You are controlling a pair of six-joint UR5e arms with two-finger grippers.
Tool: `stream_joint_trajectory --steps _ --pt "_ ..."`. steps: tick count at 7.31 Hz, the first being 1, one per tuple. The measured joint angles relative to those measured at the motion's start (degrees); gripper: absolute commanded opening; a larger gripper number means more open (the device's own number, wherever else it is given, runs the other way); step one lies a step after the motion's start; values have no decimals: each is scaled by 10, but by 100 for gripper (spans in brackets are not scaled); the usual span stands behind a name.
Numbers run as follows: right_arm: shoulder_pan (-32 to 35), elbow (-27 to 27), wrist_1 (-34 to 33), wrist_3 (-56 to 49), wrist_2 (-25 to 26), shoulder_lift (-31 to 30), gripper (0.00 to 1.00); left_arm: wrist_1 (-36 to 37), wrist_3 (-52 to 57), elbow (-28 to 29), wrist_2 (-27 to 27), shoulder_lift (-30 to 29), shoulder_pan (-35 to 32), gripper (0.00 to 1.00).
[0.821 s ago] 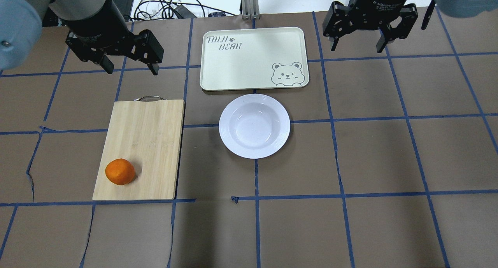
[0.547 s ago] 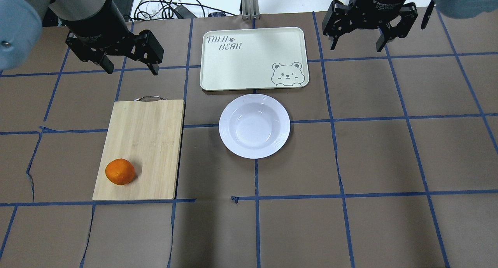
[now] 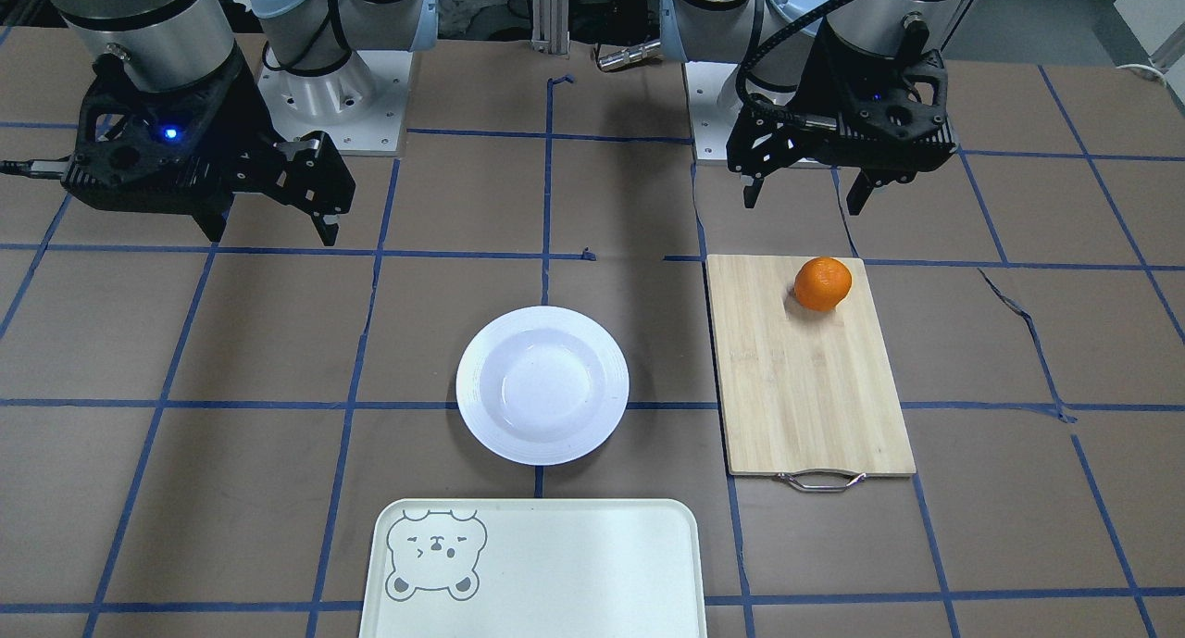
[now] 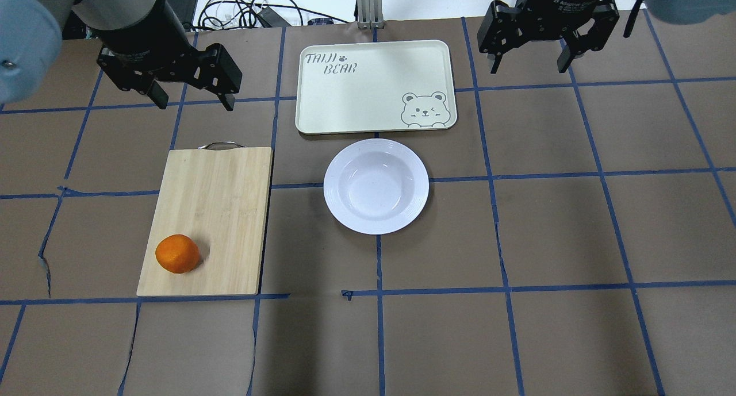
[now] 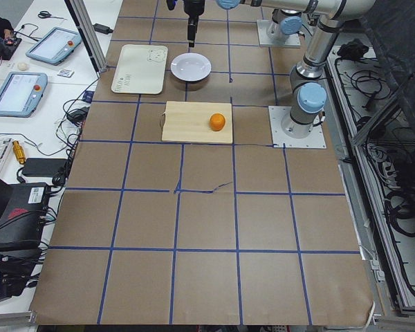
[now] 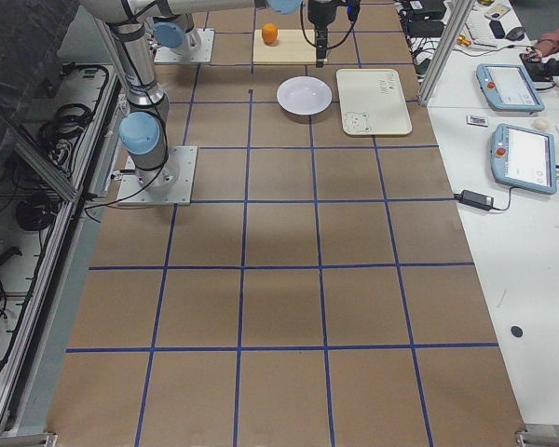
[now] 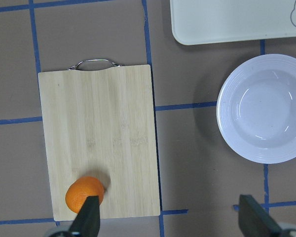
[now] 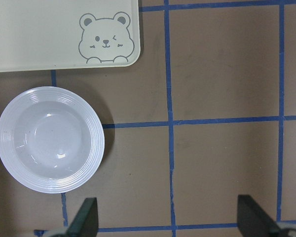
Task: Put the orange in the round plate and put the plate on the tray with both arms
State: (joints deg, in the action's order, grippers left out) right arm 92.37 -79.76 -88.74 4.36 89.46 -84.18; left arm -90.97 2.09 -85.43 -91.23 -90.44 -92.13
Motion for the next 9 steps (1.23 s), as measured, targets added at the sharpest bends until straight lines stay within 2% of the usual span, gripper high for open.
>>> stream_joint_trajectory --steps 9 --pt "-2 0 -7 2 -5 0 100 -1 1 -1 0 1 0 100"
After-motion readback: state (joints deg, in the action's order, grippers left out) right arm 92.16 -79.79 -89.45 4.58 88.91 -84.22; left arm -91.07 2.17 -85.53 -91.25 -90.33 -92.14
